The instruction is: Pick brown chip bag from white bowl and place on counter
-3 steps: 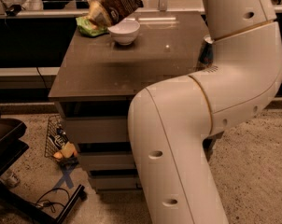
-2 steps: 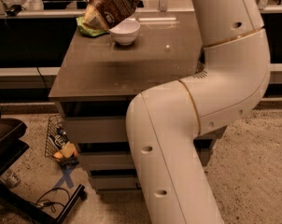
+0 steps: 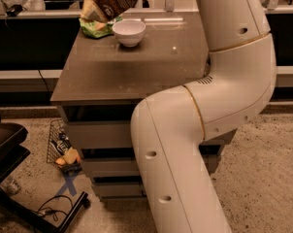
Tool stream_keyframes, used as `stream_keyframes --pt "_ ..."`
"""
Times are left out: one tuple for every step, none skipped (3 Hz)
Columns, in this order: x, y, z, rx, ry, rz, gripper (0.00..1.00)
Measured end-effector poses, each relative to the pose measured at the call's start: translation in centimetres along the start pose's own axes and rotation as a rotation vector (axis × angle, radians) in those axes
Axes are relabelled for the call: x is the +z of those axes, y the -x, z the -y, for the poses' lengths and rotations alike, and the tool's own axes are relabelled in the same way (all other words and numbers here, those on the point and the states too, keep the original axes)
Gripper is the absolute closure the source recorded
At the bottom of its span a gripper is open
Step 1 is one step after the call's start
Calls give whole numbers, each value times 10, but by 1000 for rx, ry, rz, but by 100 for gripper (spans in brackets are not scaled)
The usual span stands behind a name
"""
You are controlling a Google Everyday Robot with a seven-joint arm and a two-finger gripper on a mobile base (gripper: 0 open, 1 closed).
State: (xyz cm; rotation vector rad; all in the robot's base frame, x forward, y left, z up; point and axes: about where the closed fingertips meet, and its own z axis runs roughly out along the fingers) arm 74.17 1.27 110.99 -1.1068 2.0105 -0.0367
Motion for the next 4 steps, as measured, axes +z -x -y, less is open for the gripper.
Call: stream_keyframes --pt "5 4 1 0 -5 14 36" --pt "11 9 3 0 -9 28 5" --pt "14 10 3 0 -9 33 0" --pt "14 10 3 0 -9 33 0"
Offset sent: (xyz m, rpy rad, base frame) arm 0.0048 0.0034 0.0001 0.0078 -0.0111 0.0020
